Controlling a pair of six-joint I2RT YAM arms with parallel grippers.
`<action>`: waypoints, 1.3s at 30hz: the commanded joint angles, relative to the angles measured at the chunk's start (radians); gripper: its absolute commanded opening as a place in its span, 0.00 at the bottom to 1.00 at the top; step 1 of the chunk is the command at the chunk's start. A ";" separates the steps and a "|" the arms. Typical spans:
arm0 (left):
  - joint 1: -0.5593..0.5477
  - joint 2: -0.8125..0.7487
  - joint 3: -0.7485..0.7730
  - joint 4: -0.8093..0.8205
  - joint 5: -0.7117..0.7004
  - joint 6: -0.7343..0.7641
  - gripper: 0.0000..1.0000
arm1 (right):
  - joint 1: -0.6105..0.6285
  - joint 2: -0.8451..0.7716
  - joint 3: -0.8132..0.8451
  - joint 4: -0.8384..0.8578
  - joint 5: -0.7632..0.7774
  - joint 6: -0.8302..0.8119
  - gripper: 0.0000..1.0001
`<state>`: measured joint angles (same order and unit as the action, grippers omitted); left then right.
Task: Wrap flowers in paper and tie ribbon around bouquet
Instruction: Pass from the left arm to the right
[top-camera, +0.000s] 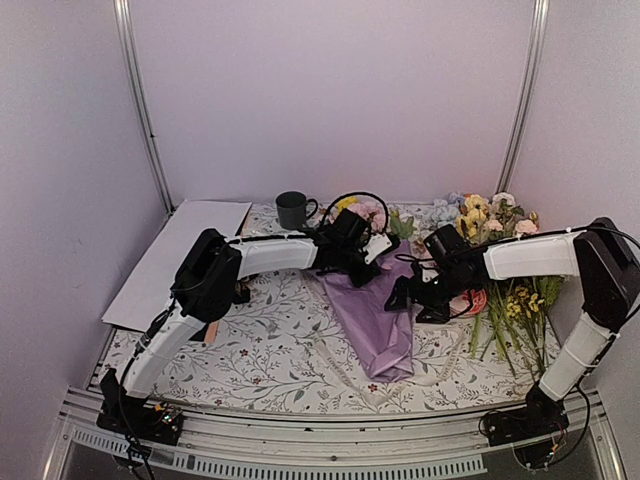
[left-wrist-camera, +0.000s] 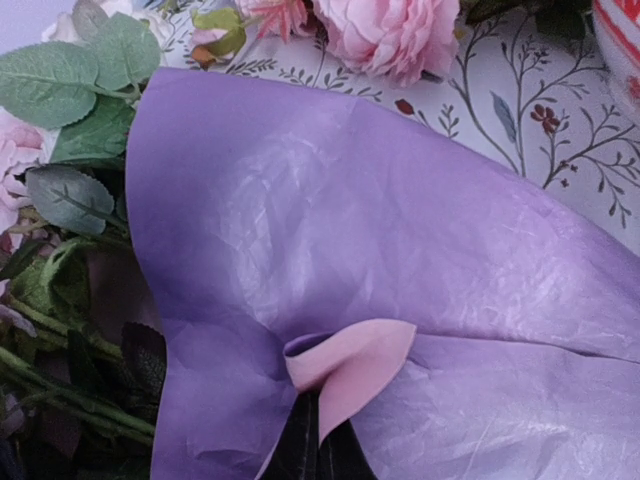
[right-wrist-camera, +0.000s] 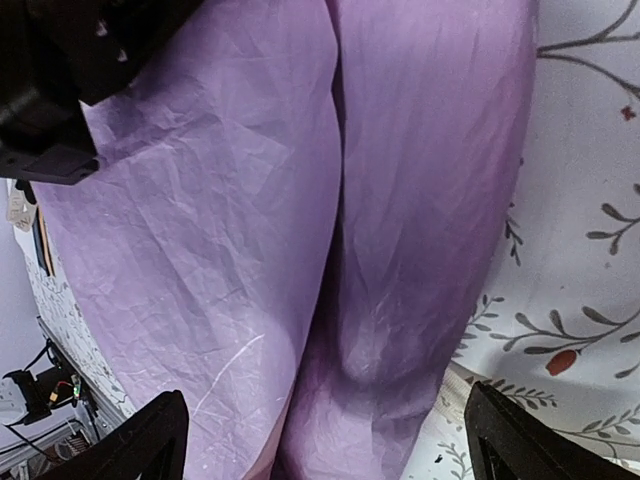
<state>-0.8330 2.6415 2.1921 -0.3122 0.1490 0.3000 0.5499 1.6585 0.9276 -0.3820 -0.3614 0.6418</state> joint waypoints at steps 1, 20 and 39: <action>0.006 -0.012 -0.035 -0.056 0.007 -0.013 0.00 | 0.014 0.070 0.026 -0.011 0.002 -0.025 0.99; 0.021 -0.047 -0.046 -0.051 0.013 -0.038 0.00 | 0.016 0.106 0.069 0.016 -0.003 -0.072 0.00; 0.161 -0.599 -0.443 -0.046 0.008 -0.361 0.71 | -0.015 0.079 -0.013 0.126 -0.073 -0.033 0.00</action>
<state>-0.7643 2.1624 1.9388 -0.3668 0.1471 0.1345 0.5407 1.7626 0.9379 -0.3023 -0.4294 0.6086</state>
